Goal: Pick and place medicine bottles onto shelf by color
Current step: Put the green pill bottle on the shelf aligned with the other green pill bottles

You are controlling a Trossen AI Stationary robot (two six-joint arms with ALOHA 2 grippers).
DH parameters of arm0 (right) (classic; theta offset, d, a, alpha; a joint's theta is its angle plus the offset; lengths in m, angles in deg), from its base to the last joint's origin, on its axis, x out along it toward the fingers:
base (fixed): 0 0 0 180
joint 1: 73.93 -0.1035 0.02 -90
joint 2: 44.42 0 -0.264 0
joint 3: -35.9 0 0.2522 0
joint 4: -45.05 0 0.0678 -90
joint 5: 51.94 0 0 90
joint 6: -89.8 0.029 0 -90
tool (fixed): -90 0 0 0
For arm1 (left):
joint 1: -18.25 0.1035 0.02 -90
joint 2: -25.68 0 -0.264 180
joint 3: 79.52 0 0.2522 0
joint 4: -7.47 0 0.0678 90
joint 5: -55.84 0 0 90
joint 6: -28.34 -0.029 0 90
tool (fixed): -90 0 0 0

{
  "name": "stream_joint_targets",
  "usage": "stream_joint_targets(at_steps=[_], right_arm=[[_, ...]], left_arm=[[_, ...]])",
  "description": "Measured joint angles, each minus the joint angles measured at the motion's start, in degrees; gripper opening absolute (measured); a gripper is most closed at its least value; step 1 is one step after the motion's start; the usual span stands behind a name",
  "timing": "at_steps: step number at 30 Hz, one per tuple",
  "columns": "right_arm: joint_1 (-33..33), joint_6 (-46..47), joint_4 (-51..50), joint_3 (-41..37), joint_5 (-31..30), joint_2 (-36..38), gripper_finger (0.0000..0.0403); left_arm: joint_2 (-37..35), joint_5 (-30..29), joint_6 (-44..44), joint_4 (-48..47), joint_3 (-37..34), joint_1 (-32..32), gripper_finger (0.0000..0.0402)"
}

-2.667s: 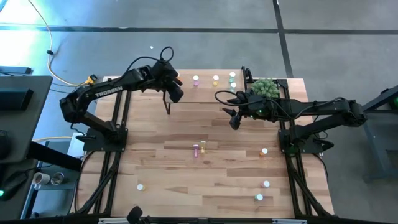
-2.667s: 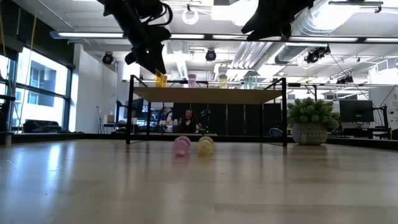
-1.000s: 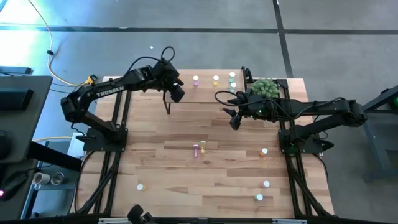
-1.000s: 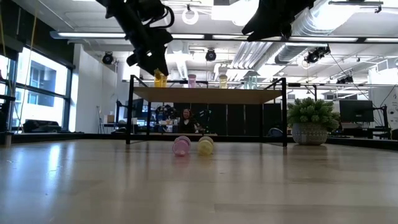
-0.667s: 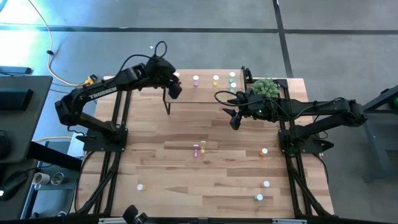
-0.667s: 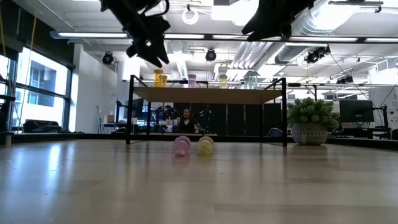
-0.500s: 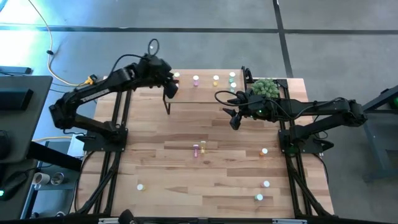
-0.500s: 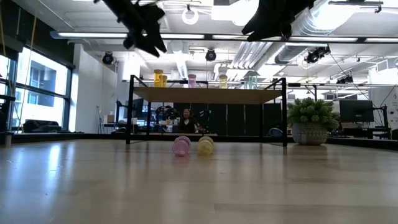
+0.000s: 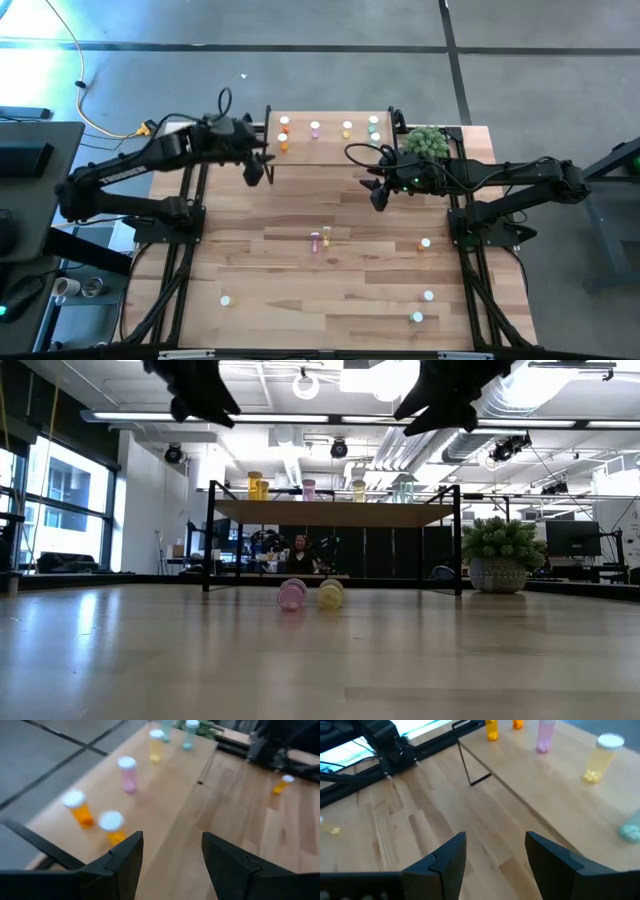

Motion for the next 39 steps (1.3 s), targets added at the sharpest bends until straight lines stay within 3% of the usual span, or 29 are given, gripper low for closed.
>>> stream_joint_targets(at_steps=[7, 16, 23, 29, 39], right_arm=[[-0.6, 5.2, -3.9, 0.0, 2.6, 0.0, 0.0195], [-8.0, 18.9, -18.2, 0.0, 2.8, 0.0, 0.0195], [-15.4, 29.9, -27.7, 0.0, 1.3, 0.0, 0.0195], [-22.6, 40.0, -34.8, 0.0, -1.6, 0.0, 0.0195], [-36.0, 52.2, -36.6, 0.0, -6.6, 0.0, 0.0195]], left_arm=[[-4.5, 0.0, 7.4, 11.0, -12.1, -5.7, 0.0193], [-4.9, -1.9, 13.0, 18.8, -18.9, -15.5, 0.0193], [-4.9, -8.0, 13.7, 24.2, -21.9, -22.5, 0.0193], [-4.9, -8.2, 13.6, 28.0, -23.0, -26.8, 0.0193], [-4.9, -8.2, 16.6, 28.0, -23.0, -30.2, 0.0193]])
